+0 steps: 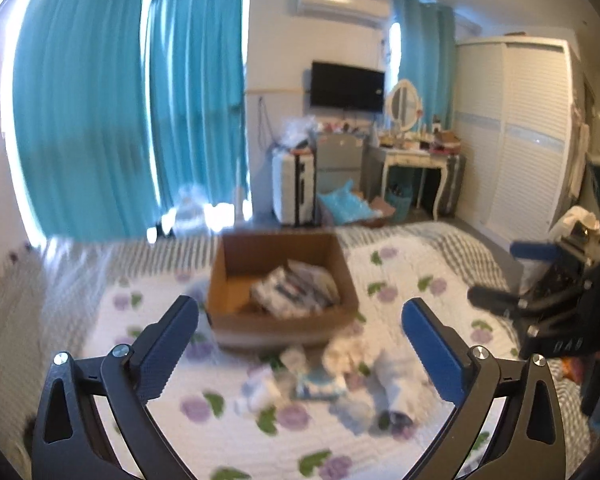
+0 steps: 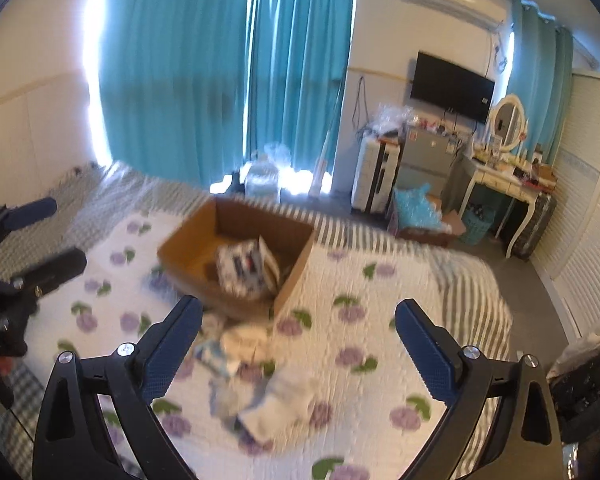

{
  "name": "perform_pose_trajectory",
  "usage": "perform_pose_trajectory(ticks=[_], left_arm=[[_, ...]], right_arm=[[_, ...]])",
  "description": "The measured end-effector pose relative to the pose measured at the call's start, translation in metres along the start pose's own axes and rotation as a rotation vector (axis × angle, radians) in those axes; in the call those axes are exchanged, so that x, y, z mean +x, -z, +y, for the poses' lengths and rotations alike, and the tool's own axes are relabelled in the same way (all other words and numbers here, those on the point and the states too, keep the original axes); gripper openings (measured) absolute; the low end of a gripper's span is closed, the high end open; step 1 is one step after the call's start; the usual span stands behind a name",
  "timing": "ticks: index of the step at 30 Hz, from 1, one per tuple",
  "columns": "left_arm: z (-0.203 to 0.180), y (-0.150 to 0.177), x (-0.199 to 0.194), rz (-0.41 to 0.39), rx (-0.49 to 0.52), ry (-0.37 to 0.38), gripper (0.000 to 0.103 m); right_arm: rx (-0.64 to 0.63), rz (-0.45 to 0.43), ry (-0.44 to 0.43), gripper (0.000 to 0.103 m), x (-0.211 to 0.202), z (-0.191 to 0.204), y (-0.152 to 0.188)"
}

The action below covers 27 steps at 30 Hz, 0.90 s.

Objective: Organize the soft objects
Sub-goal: 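Grasp the white sock with the right gripper while the left grasps a small white item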

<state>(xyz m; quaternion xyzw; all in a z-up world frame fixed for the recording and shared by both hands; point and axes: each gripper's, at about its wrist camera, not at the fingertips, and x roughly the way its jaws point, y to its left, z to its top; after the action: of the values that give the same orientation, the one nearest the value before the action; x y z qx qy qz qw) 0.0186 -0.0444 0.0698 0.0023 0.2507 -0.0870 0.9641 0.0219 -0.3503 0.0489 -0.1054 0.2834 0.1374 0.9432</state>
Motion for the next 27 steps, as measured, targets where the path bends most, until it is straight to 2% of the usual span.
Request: perform_pose_trajectory(ticks=[7, 12, 17, 21, 25, 26, 27], left_arm=[[0.004, 0.06, 0.049, 0.137, -0.159, -0.083, 0.103], [-0.004, 0.098, 0.082, 0.197, -0.158, -0.154, 0.103], [-0.007, 0.12, 0.11, 0.269, -0.159, -0.179, 0.103], [-0.007, 0.124, 0.124, 0.315, -0.184, -0.186, 0.102], [-0.014, 0.124, 0.129, 0.32, -0.171, -0.193, 0.102], [-0.016, 0.125, 0.13, 0.323, -0.169, -0.192, 0.102], [-0.018, 0.125, 0.131, 0.328, -0.168, -0.187, 0.102]], right_arm=[[-0.008, 0.155, -0.037, 0.098, 0.053, 0.007, 0.079], [-0.032, 0.255, -0.062, 0.098, 0.097, 0.004, 0.117], [-0.051, 0.339, -0.087, 0.098, 0.141, 0.001, 0.129], [-0.091, 0.424, -0.096, 0.097, 0.175, 0.004, 0.135], [-0.068, 0.549, -0.186, 0.096, 0.207, 0.002, 0.146], [-0.058, 0.573, -0.201, 0.087, 0.212, 0.001, 0.148], [-0.042, 0.596, -0.223, 0.083, 0.217, -0.002, 0.15]])
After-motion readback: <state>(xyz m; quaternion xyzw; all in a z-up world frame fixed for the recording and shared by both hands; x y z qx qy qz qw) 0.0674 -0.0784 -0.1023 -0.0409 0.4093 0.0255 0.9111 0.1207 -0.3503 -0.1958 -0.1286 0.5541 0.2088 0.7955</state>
